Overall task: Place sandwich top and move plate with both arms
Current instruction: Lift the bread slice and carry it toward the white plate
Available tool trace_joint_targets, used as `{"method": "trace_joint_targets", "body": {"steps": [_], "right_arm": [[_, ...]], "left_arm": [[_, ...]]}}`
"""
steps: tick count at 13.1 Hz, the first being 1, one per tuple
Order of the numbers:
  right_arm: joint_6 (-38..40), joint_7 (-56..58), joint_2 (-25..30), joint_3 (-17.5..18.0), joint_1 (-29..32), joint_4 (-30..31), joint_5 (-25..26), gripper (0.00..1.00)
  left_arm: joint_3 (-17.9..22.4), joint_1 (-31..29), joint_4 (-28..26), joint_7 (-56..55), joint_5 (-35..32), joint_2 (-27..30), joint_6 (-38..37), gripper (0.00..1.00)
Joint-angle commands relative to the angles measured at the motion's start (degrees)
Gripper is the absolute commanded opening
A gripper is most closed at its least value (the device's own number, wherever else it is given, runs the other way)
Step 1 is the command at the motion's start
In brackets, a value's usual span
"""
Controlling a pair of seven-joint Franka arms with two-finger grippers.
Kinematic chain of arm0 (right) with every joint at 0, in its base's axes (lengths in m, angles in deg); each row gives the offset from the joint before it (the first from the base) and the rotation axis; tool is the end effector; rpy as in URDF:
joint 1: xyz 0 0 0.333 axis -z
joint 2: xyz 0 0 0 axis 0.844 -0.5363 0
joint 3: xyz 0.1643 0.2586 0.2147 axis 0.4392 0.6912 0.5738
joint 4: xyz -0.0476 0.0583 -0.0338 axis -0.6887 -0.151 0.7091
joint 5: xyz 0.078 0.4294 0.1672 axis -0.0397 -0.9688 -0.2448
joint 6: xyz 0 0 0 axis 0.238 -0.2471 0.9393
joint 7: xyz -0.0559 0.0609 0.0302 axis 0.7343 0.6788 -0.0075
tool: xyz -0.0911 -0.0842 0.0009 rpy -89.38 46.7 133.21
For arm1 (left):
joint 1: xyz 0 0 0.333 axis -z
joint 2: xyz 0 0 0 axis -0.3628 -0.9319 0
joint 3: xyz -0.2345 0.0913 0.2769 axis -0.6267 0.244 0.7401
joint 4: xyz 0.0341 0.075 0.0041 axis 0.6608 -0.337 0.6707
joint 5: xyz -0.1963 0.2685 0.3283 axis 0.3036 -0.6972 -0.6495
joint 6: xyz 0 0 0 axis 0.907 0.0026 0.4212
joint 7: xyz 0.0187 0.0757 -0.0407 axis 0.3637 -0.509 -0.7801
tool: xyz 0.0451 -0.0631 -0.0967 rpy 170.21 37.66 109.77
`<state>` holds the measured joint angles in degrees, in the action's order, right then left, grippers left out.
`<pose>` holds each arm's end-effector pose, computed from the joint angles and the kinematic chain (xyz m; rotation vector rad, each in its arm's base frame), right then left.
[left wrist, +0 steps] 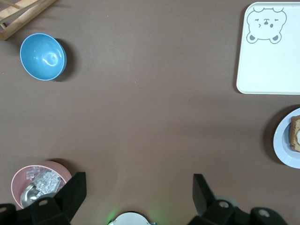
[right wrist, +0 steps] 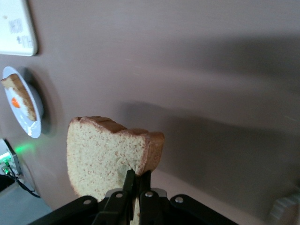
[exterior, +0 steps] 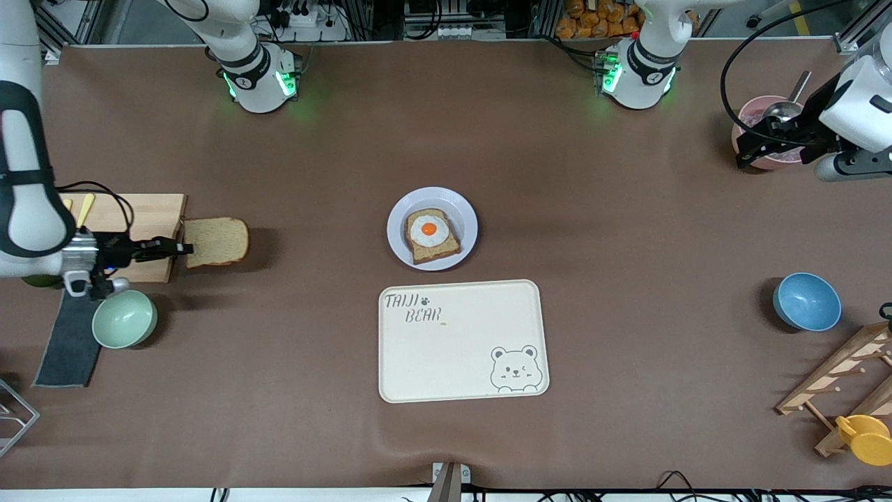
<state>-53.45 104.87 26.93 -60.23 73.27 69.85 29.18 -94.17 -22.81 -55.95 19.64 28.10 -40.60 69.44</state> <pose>0.6517 -0.1339 0.2350 -2.4674 -0.1950 0.3638 0.6014 -0.0739 0.6855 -3.1212 -0.0919 0.1068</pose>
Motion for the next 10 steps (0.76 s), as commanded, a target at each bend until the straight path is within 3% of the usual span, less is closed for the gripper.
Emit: {"method": "trace_joint_targets", "body": {"steps": [1, 6, 10], "right_arm": [[-2.2, -2.6, 2.1, -0.6, -5.7, 0.7, -1.9, 0.0], [-6.1, -3.6, 3.4, -0.5, -12.0, 5.1, -9.3, 0.0], [-12.5, -6.1, 3.4, -0.6, -20.2, 10.3, -18.9, 0.0]], "left_arm": [[-0.3, -0.5, -0.3, 0.5, 1.3, 0.5, -0.2, 1.0], [-0.3, -0.5, -0.3, 0.5, 1.3, 0.4, -0.2, 1.0], [-0.3, -0.6, -0.3, 0.8, 1.3, 0.7, -0.4, 1.0]]}}
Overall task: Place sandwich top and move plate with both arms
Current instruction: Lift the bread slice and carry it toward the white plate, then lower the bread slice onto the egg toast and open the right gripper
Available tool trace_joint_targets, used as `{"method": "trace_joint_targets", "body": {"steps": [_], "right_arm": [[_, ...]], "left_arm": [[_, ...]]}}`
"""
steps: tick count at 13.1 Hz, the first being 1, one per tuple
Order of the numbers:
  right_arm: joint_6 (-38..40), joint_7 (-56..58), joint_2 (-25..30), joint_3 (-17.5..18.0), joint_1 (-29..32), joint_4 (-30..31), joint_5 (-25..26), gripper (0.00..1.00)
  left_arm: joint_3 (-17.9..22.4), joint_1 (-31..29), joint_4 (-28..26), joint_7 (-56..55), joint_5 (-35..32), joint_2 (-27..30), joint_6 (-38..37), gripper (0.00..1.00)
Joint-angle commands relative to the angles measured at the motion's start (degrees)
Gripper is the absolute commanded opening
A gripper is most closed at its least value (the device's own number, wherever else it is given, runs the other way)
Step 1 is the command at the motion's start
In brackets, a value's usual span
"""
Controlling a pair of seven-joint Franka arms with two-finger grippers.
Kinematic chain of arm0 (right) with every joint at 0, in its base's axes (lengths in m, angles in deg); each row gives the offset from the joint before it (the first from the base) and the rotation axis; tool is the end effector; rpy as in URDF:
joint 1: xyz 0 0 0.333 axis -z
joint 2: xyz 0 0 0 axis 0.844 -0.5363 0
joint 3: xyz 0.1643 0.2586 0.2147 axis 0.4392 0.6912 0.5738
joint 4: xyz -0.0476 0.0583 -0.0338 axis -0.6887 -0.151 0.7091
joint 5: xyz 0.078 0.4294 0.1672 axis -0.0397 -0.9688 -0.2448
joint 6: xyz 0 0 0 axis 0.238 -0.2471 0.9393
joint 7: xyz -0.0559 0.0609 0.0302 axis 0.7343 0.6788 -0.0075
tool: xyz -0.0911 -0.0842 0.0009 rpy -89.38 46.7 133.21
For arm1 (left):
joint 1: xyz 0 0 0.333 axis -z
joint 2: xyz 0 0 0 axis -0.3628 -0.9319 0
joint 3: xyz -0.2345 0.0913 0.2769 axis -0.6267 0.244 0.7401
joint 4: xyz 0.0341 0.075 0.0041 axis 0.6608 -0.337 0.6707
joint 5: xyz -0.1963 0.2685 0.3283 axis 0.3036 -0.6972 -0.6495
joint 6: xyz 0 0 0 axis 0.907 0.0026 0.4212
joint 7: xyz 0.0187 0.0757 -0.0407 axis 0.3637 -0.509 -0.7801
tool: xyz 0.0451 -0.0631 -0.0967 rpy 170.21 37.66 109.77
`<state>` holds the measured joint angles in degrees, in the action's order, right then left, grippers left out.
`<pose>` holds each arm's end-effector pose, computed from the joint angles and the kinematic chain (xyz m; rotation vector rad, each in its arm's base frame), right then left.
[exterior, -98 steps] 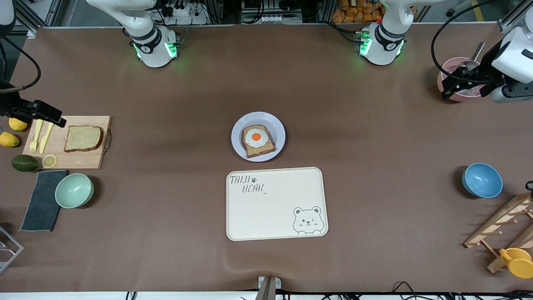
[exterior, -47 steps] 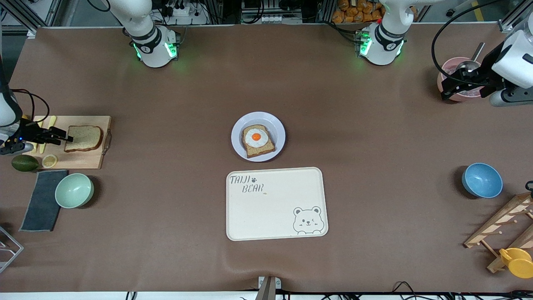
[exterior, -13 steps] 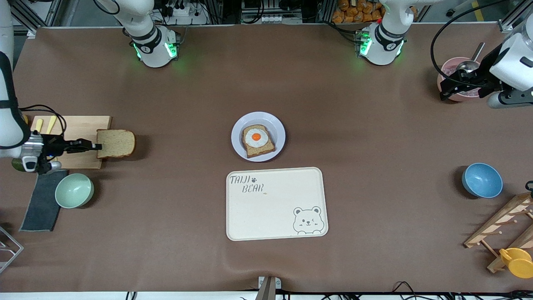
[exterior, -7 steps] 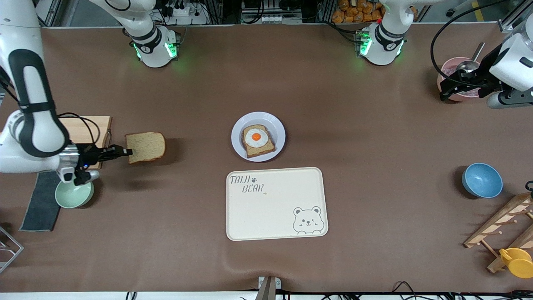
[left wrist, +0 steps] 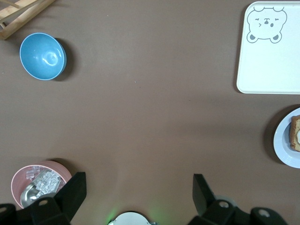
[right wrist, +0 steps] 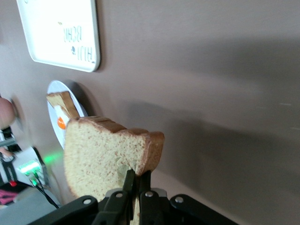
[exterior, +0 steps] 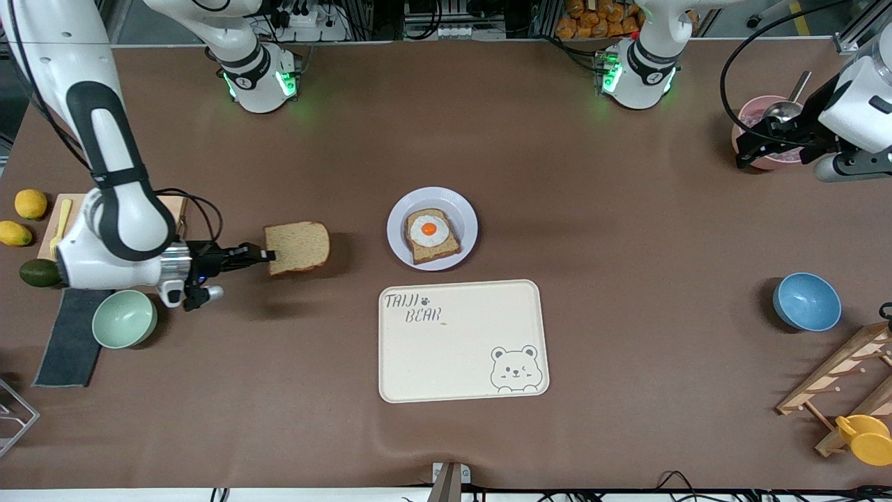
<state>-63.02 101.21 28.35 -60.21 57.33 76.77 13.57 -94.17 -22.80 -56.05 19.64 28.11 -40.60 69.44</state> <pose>0.6507 0.0603 0.2122 -2.3752 -0.1788 0.3115 0.6013 -0.0740 0.6846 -3.1210 -0.0916 0.1095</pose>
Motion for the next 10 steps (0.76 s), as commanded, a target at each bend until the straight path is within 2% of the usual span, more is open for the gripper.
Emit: {"method": "trace_joint_targets", "body": {"steps": [1, 6, 10], "right_arm": [[-3.4, -5.1, 1.9, -0.6, -6.4, 3.4, -4.0, 0.0], [-4.6, -7.8, 2.1, -0.6, -13.6, 3.4, -9.8, 0.0], [-9.1, -7.8, 1.5, -0.6, -19.6, 3.5, -14.9, 0.0]], "left_arm": [[-0.3, -0.6, -0.2, 0.8, 1.3, 0.7, -0.5, 1.0], [-0.3, -0.6, -0.2, 0.8, 1.3, 1.1, -1.4, 1.0], [-0.3, -0.7, -0.2, 0.8, 1.3, 1.3, -1.4, 1.0]]}}
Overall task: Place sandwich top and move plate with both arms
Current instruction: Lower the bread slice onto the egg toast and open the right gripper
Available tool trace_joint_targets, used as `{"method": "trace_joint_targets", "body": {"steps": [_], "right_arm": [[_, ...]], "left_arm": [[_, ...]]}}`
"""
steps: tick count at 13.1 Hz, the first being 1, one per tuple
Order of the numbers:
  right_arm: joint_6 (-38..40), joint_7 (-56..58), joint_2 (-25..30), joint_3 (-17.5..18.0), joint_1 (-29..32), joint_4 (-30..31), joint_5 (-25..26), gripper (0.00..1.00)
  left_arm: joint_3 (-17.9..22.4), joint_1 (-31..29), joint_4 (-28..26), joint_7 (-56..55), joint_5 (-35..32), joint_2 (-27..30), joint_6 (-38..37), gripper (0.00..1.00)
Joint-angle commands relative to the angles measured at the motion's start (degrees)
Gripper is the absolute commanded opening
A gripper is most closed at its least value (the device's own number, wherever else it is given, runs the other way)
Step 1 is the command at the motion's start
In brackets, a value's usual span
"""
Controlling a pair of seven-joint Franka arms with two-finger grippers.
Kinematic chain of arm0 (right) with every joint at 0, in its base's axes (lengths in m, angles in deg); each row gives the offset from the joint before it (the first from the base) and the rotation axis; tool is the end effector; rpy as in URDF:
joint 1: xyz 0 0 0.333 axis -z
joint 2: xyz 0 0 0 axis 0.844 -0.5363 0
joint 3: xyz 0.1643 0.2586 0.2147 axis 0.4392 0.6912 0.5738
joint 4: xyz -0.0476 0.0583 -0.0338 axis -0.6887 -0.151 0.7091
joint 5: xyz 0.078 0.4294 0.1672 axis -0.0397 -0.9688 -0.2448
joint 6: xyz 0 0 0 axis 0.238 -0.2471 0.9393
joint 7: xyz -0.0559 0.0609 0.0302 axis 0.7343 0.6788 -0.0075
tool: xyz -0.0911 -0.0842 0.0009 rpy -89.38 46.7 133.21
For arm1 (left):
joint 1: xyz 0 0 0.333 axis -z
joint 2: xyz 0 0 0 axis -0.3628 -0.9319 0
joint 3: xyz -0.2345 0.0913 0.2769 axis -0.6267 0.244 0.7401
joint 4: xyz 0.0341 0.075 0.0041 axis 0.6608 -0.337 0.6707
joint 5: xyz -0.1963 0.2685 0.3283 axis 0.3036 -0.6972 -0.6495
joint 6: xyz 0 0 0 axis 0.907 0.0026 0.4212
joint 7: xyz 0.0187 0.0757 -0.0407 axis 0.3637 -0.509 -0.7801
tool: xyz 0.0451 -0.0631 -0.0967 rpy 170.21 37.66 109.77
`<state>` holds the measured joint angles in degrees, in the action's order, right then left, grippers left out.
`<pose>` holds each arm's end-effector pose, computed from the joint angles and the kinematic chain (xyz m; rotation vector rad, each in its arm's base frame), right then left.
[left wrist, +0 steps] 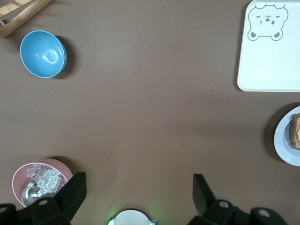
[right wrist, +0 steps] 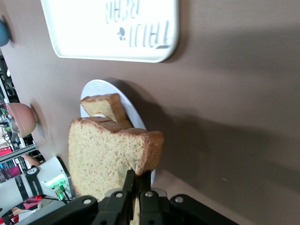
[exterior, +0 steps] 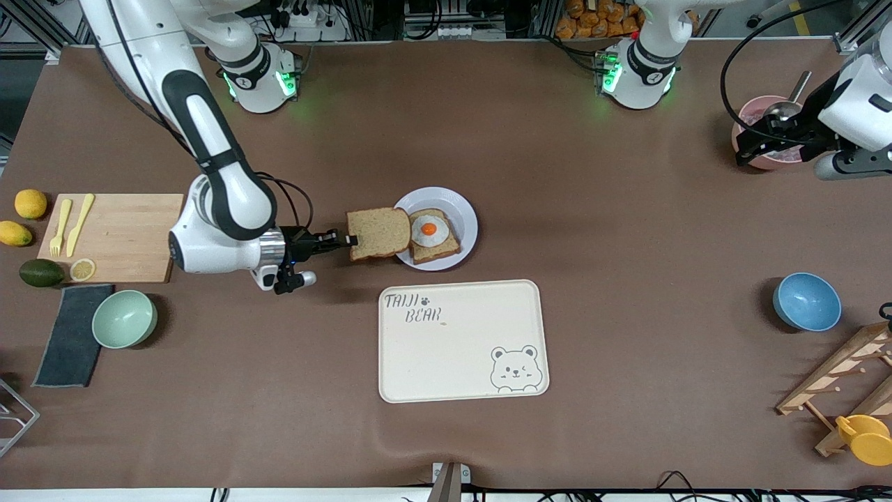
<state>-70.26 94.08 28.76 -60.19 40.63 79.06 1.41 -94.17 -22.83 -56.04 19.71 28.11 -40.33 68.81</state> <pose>0.6141 0.2456 0.2083 -2.3277 -0.1427 0.3489 0.5983 -0.0735 0.6866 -3.1192 -0.0906 0.1188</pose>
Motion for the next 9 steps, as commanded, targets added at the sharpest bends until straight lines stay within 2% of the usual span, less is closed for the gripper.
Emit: {"method": "trace_joint_targets", "body": {"steps": [1, 9], "right_arm": [[-4.1, -0.7, 1.0, -0.6, -4.8, 1.1, -3.8, 0.0], [-12.3, -0.7, -0.7, -0.7, -13.0, 1.0, -9.1, 0.0]], "left_arm": [[-0.3, -0.6, -0.2, 0.9, 1.3, 1.1, -0.8, 1.0], [-0.2, -0.6, -0.2, 0.9, 1.3, 1.0, -0.8, 1.0]]}}
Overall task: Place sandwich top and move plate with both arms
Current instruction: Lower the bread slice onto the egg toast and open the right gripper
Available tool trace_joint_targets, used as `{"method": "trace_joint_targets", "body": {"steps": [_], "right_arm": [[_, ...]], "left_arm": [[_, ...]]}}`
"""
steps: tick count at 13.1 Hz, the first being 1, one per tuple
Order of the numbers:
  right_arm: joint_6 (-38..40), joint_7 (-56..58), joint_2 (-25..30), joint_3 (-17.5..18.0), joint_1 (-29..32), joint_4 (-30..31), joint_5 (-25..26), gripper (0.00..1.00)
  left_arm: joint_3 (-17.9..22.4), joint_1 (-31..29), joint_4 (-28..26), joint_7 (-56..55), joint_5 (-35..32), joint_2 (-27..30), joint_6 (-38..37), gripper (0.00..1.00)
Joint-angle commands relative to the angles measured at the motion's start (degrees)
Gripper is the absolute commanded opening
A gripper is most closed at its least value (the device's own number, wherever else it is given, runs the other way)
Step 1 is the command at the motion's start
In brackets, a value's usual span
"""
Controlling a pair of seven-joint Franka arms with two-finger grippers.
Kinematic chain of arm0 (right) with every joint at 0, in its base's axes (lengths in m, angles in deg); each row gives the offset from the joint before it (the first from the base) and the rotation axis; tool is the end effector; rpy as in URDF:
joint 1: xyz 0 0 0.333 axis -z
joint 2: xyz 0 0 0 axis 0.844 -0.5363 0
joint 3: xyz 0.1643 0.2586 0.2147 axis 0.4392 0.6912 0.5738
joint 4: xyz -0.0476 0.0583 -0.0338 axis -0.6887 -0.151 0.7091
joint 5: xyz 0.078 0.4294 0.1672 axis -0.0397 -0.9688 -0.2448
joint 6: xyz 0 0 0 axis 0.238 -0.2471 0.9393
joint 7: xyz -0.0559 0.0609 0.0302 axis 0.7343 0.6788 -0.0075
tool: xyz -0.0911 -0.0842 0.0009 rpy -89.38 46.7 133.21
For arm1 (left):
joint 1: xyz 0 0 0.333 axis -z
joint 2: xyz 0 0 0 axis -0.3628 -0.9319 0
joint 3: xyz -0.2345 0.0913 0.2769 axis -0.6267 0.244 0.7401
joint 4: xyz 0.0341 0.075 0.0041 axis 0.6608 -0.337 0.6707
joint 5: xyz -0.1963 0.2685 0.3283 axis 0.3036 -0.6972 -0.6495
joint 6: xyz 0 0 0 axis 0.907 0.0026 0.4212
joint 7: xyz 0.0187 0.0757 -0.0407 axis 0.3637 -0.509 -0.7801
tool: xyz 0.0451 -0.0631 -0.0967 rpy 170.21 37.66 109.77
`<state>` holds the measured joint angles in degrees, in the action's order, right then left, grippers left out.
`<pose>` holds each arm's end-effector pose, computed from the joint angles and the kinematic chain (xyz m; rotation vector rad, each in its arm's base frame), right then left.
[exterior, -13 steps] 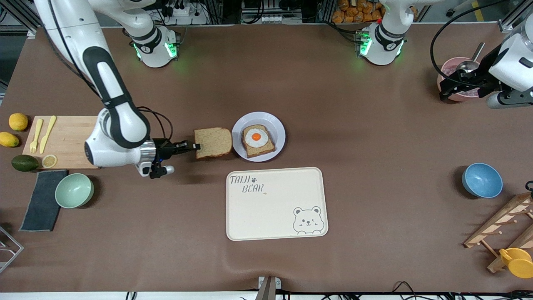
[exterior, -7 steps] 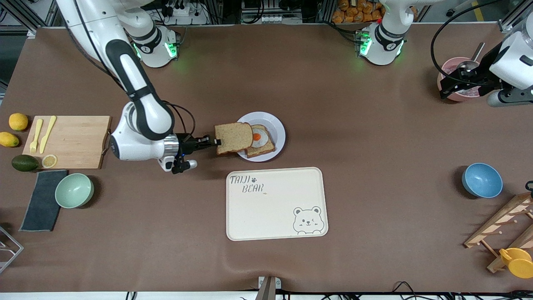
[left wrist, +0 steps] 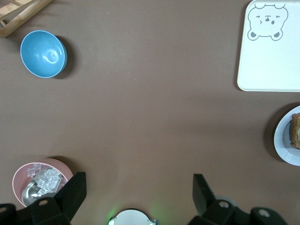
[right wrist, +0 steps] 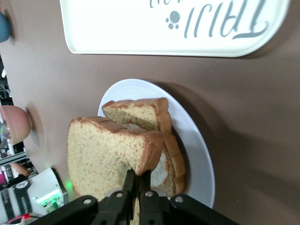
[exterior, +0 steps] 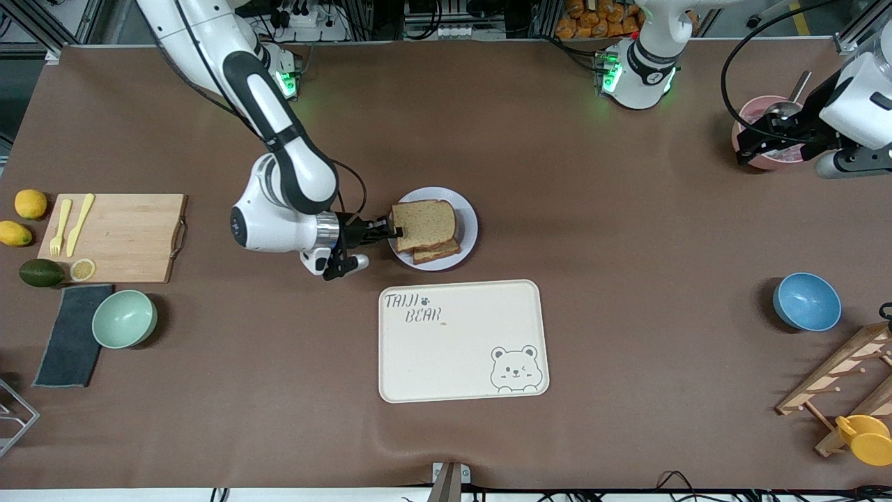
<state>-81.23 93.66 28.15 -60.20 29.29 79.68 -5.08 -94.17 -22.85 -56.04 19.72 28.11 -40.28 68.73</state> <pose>0.5772 0.3514 0.2006 -2.3656 -0.1826 0.2511 0.5978 -0.0733 0.6870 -3.1189 -0.0909 0.1196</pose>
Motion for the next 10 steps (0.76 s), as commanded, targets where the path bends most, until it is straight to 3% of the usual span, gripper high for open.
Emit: {"method": "trace_joint_targets", "body": {"steps": [1, 8, 9, 10], "right_arm": [[-2.0, -0.2, -0.7, -0.7, -2.5, 0.4, -3.6, 0.0], [-3.9, -0.2, -1.5, -0.7, -2.8, 0.5, -3.8, 0.01], [-3.8, -0.4, -1.5, -0.7, -2.7, 0.5, -3.8, 0.26], [-3.8, -0.7, -1.5, -0.7, -2.7, 0.4, -3.8, 0.3]], "left_arm": [[-0.3, -0.6, -0.2, 0.8, 1.3, 0.9, -0.7, 1.0], [-0.2, -0.6, -0.2, 0.8, 1.3, 0.8, -0.7, 1.0], [-0.3, -0.6, -0.2, 0.8, 1.3, 0.8, -0.7, 1.0], [-0.3, -0.6, -0.2, 0.8, 1.3, 0.8, -0.7, 1.0]]}}
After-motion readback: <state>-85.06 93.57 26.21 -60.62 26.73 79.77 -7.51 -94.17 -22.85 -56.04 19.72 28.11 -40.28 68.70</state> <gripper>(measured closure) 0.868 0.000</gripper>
